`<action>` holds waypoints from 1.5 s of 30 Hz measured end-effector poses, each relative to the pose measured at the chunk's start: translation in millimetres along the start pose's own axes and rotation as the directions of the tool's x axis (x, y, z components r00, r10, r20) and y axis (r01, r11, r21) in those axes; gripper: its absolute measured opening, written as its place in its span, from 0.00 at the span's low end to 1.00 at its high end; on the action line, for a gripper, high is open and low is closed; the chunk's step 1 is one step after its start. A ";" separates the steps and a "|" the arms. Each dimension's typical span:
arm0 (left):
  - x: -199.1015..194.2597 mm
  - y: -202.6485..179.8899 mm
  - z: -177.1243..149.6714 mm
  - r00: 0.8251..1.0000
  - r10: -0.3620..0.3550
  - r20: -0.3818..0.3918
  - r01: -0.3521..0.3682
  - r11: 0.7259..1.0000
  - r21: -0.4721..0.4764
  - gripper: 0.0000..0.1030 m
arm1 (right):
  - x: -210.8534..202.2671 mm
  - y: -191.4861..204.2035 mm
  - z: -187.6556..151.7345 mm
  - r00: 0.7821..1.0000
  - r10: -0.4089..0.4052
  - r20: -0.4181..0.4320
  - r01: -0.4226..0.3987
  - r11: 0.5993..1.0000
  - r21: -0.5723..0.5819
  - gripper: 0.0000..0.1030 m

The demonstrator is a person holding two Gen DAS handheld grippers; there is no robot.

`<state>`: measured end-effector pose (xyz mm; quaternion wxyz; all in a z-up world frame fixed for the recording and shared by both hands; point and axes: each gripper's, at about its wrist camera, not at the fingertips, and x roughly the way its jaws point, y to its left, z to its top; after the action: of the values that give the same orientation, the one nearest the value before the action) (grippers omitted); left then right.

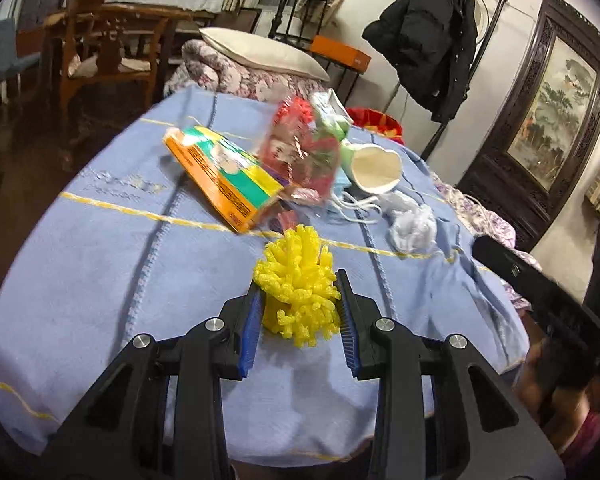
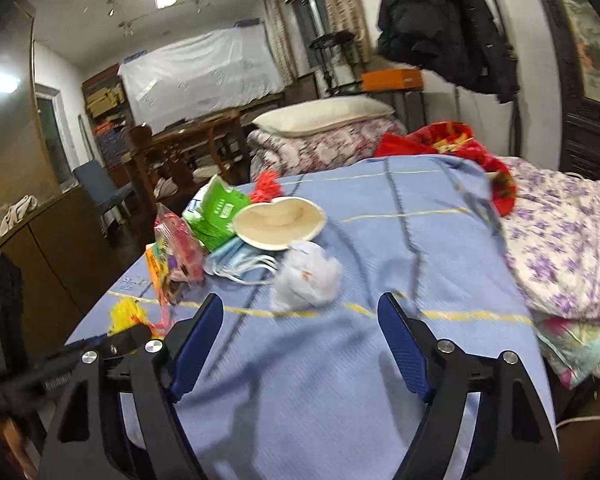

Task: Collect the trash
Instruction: 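Grasp the yellow pompom with the left gripper while the right gripper grasps the white plastic bag, then carry the pompom and white bag to the red wastebasket and release both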

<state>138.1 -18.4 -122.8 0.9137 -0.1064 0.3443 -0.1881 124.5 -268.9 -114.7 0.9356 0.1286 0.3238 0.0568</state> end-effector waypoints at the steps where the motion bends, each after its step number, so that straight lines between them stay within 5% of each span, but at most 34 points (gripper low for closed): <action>1: 0.8 2.1 0.0 1.000 0.006 0.004 -0.006 1.000 0.001 0.34 | 4.8 2.7 3.4 1.000 -0.006 -0.011 0.006 1.000 -0.007 0.76; 8: 8.9 6.7 2.0 1.000 0.011 0.003 -0.011 1.000 0.015 0.34 | 57.4 8.3 21.4 0.983 -0.107 -0.147 0.105 0.994 -0.024 0.70; 10: 9.5 4.6 0.2 1.000 0.018 0.005 -0.018 0.999 0.029 0.34 | 66.6 2.7 19.0 0.978 -0.091 -0.190 0.094 0.996 0.006 0.13; 13: 9.1 3.5 -0.5 1.000 0.020 0.007 -0.020 0.999 0.037 0.34 | 57.5 -5.5 14.6 0.983 -0.042 -0.180 0.055 0.996 0.067 0.08; 19: 5.8 -0.5 -3.0 1.000 0.009 0.007 -0.010 0.999 0.039 0.34 | 0.2 -8.5 10.7 0.994 0.000 -0.105 0.008 0.998 0.068 0.07; 33: -39.8 -34.7 -16.7 0.997 -0.080 0.015 0.079 0.996 0.052 0.34 | -96.7 -44.1 -3.7 0.994 -0.032 -0.106 0.037 0.999 0.037 0.07; 45: -74.8 -124.8 -31.0 0.987 -0.158 -0.026 0.160 0.970 0.182 0.34 | -192.9 -99.9 -24.5 0.995 -0.093 -0.044 0.095 0.995 0.042 0.07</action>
<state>31.9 -102.4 -61.2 0.8995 -0.0477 0.3210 -0.2925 -39.6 -396.4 -46.9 0.9272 0.1325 0.3503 0.0081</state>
